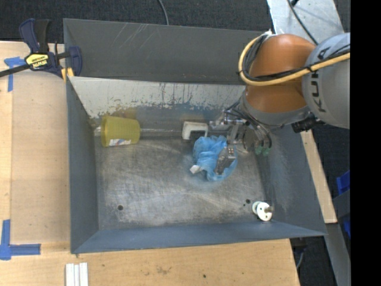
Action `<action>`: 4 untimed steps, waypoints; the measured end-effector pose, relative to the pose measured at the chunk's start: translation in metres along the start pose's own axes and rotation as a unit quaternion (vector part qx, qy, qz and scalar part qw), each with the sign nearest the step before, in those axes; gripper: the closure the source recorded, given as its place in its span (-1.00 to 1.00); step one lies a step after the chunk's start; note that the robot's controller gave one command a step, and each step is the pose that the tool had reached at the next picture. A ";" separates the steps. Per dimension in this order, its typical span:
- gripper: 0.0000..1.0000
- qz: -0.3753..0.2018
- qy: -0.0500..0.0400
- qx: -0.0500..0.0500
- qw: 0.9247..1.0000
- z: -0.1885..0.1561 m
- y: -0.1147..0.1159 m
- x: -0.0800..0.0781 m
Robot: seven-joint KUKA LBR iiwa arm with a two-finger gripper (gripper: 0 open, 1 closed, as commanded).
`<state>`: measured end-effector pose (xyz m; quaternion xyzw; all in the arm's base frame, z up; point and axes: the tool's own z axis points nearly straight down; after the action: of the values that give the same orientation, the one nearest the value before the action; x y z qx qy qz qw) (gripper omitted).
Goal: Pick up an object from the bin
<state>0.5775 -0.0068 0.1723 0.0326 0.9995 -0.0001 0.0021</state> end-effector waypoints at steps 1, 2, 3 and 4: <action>1.00 0.053 0.001 0.000 0.999 0.045 0.003 0.060; -1.00 0.052 0.001 0.000 0.999 0.045 0.003 0.060; -1.00 0.052 0.001 0.000 0.999 0.045 0.003 0.060; 1.00 -0.014 -0.007 0.000 1.000 0.096 -0.059 -0.016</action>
Offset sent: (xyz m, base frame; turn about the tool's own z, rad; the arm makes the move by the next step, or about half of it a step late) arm 0.0000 0.0000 0.0000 0.0000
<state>0.5904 -0.0664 0.0759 0.0190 0.9998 -0.0008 0.0089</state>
